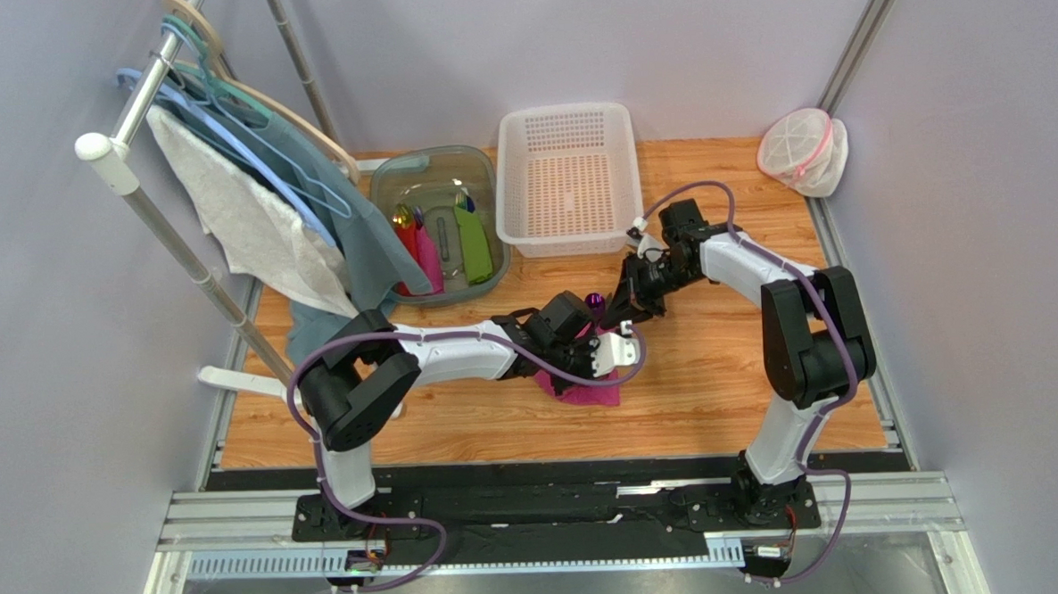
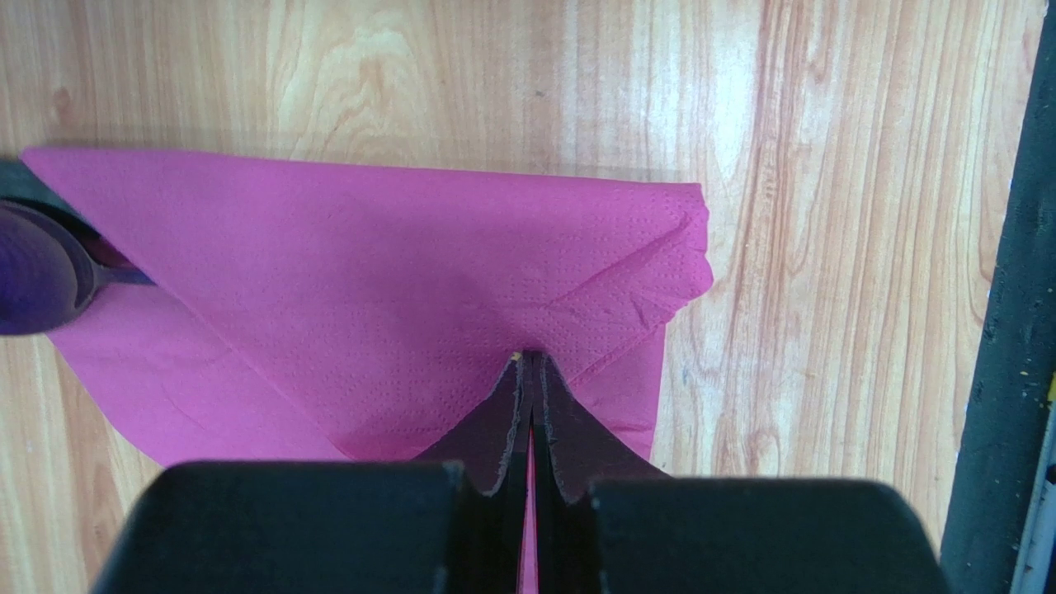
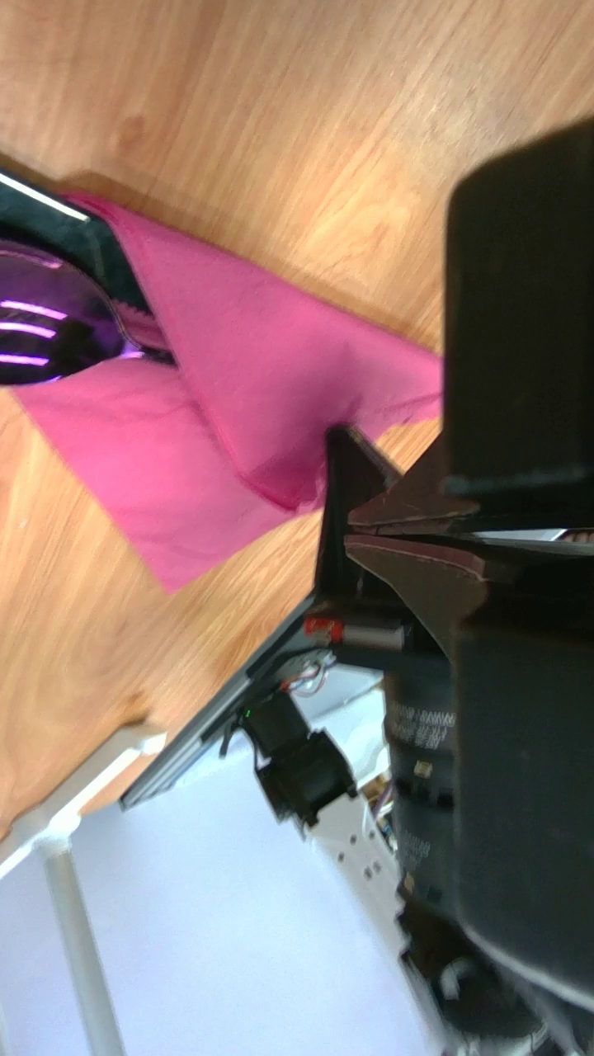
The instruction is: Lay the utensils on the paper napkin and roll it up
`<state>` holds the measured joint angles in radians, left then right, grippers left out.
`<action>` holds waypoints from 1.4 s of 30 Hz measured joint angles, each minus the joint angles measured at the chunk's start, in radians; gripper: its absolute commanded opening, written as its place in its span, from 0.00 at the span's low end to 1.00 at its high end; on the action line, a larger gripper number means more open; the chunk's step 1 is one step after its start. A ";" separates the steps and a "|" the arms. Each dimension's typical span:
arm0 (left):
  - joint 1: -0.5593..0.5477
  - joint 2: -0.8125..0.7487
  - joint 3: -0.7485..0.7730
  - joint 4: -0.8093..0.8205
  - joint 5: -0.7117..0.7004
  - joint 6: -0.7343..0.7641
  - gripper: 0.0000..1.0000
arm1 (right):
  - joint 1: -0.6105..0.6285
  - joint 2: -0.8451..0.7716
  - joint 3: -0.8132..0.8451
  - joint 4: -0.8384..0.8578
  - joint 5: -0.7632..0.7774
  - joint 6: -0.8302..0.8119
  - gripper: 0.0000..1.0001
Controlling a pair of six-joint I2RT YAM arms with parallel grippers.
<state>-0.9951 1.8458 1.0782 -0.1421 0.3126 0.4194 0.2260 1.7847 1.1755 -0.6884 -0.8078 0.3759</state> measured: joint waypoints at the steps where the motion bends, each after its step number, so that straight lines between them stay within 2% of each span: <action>1: 0.007 0.000 0.000 -0.002 0.009 -0.004 0.02 | 0.004 0.000 -0.005 -0.007 0.007 -0.009 0.02; 10: 0.013 0.000 0.000 -0.010 0.050 -0.009 0.02 | 0.036 0.000 -0.058 0.007 0.048 -0.052 0.02; 23: 0.014 0.000 -0.003 -0.011 0.071 -0.009 0.02 | 0.112 0.051 -0.054 0.128 0.159 -0.065 0.00; 30: 0.049 -0.006 -0.009 -0.003 0.079 -0.058 0.07 | 0.121 0.101 -0.066 0.161 0.192 -0.079 0.00; 38: 0.102 -0.204 -0.085 0.008 0.079 -0.171 0.11 | 0.126 0.108 -0.079 0.193 0.201 -0.084 0.00; 42: 0.097 -0.235 -0.083 0.032 0.067 -0.207 0.10 | 0.126 0.101 -0.099 0.222 0.192 -0.072 0.00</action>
<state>-0.8986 1.6112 0.9951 -0.1101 0.3794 0.2123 0.3523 1.8854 1.0763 -0.4667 -0.6163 0.3035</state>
